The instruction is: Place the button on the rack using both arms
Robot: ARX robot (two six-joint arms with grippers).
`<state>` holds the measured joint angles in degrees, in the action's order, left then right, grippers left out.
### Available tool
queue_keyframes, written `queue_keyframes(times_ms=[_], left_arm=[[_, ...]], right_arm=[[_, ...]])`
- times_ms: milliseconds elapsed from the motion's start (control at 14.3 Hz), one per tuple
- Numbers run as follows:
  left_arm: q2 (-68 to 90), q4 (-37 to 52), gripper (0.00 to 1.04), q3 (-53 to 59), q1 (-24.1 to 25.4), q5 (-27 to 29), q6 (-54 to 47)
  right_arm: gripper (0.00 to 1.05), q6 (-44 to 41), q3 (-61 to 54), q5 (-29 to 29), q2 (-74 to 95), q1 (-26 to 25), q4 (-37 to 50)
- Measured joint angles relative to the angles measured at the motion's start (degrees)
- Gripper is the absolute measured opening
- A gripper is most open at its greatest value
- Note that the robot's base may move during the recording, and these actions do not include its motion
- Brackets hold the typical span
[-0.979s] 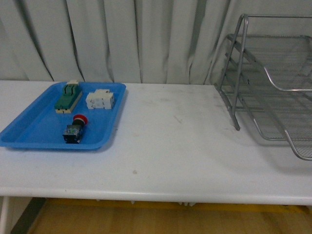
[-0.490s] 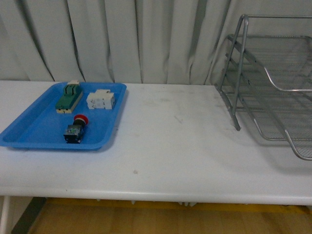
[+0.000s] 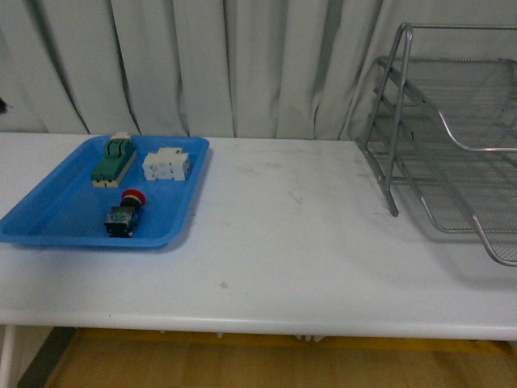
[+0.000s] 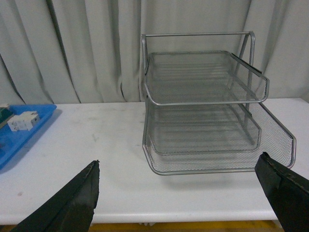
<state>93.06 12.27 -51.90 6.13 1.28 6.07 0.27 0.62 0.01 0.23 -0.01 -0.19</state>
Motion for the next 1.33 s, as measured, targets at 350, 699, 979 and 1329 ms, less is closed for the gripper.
queue_keyframes(times_ms=[350,699,979,1329], left_arm=[[15.63,-8.15,0.98,-15.5,-6.03,0.79,-3.58],[25.42,-12.74,0.98,-21.49,-9.11,0.42,-4.57],[30.62,-16.26,0.98,-26.08,-10.86,0.15,-3.23],[37.55,-19.63,0.98,-32.28,-11.1,3.02,-1.36]], right_arm=[[0.98,0.0,0.0,0.0,0.0,0.0,0.0],[0.98,0.0,0.0,0.0,0.0,0.0,0.0],[0.98,0.0,0.0,0.0,0.0,0.0,0.0],[0.98,0.0,0.0,0.0,0.0,0.0,0.0]])
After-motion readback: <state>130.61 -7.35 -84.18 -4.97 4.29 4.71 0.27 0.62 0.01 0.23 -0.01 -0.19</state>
